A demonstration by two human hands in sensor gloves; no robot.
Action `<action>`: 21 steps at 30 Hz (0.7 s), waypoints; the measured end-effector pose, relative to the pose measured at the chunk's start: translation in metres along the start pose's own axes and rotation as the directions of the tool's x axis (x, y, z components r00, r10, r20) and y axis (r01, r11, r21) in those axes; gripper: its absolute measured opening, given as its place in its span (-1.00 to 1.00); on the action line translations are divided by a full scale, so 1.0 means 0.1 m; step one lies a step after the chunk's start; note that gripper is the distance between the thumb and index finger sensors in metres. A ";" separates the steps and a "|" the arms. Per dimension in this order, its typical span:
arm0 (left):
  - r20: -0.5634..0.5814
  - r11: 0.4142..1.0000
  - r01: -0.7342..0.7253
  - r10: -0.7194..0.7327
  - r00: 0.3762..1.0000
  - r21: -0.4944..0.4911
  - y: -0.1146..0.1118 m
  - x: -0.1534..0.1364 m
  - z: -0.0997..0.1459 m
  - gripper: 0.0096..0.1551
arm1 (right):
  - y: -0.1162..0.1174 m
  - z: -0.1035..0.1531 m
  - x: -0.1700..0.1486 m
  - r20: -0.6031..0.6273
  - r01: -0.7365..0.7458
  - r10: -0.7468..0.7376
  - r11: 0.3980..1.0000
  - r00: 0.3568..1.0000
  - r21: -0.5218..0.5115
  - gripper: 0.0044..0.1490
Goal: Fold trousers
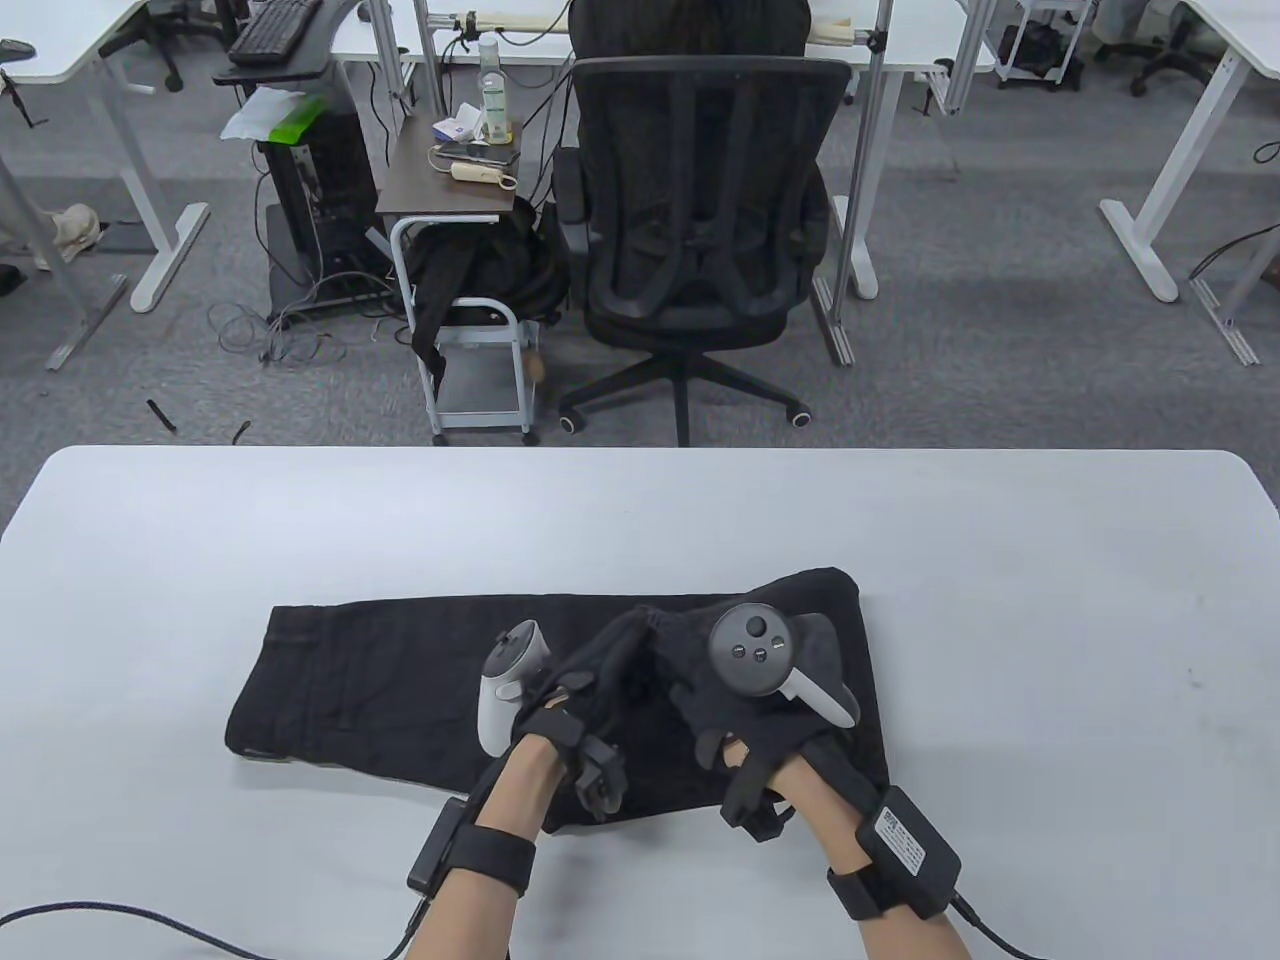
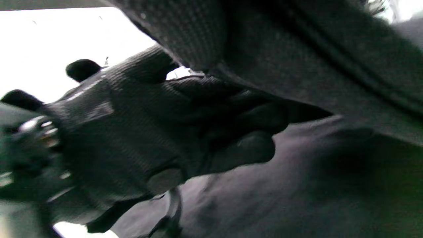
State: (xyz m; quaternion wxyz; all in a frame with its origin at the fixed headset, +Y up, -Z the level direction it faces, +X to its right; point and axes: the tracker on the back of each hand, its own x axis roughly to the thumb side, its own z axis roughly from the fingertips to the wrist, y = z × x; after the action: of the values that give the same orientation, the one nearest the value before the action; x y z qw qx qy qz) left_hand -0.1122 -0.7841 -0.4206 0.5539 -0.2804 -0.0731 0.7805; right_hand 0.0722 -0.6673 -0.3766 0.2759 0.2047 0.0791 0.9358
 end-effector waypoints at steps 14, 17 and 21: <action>-0.080 0.994 0.111 -0.110 0.991 -0.001 -0.12 -0.16 -0.09 -0.06 | 0.28 -0.22 -0.93 -0.267 0.444 -0.423 0.896 0.866 0.023 -0.12; -0.069 0.990 0.138 -0.135 0.988 0.028 -0.14 -0.16 -0.09 -0.09 | 0.29 -0.20 -0.89 -0.215 0.551 -0.537 0.835 0.816 0.004 -0.17; -0.036 0.993 0.106 -0.104 0.994 0.059 -0.14 -0.13 -0.07 -0.11 | 0.19 -0.17 -0.78 -0.144 0.576 -0.574 0.817 0.806 -0.037 -0.22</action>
State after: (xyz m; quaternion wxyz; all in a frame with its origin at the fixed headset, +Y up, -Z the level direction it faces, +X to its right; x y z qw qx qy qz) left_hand -0.0937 -0.7921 -0.4158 0.6037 -0.2720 -0.0546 0.7474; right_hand 0.1156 -0.7266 -0.4132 0.5386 0.1023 0.1615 0.8206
